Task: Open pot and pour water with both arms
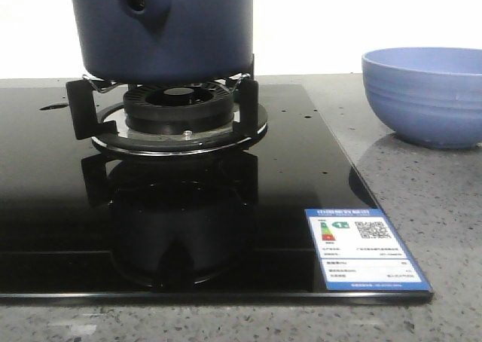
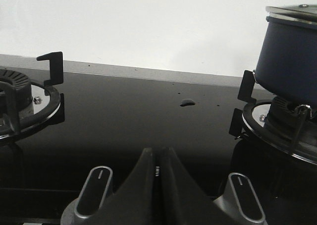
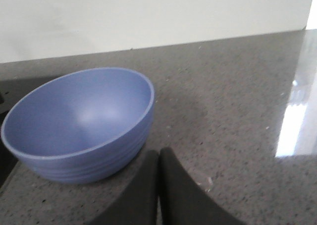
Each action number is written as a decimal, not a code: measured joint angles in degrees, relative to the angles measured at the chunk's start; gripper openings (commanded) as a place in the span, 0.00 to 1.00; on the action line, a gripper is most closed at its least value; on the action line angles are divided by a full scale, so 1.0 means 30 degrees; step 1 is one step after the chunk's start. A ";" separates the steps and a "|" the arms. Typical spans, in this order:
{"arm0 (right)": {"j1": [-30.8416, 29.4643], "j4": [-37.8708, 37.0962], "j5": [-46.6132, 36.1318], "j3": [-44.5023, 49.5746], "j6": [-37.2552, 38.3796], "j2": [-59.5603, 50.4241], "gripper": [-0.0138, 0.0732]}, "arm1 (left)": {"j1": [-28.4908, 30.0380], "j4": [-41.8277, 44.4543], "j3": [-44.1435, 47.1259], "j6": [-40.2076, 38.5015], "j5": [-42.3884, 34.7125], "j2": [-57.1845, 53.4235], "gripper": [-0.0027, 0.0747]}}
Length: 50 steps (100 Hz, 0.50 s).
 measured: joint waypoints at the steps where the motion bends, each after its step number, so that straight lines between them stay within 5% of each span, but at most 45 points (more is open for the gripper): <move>1: 0.0000 -0.0490 -0.0142 0.0059 0.0365 -0.0096 0.11 | 0.0000 0.0000 0.0000 0.0000 0.0000 0.0000 0.01; 18: 0.0592 -0.3422 -0.1762 0.1974 0.2055 -0.1878 0.11 | 0.0000 0.0000 0.0000 0.0000 0.0000 0.0000 0.01; 50: 0.1125 -0.4107 -0.1722 0.5163 0.2246 -0.6675 0.11 | 0.0000 0.0000 0.0000 0.0000 0.0032 0.0000 0.01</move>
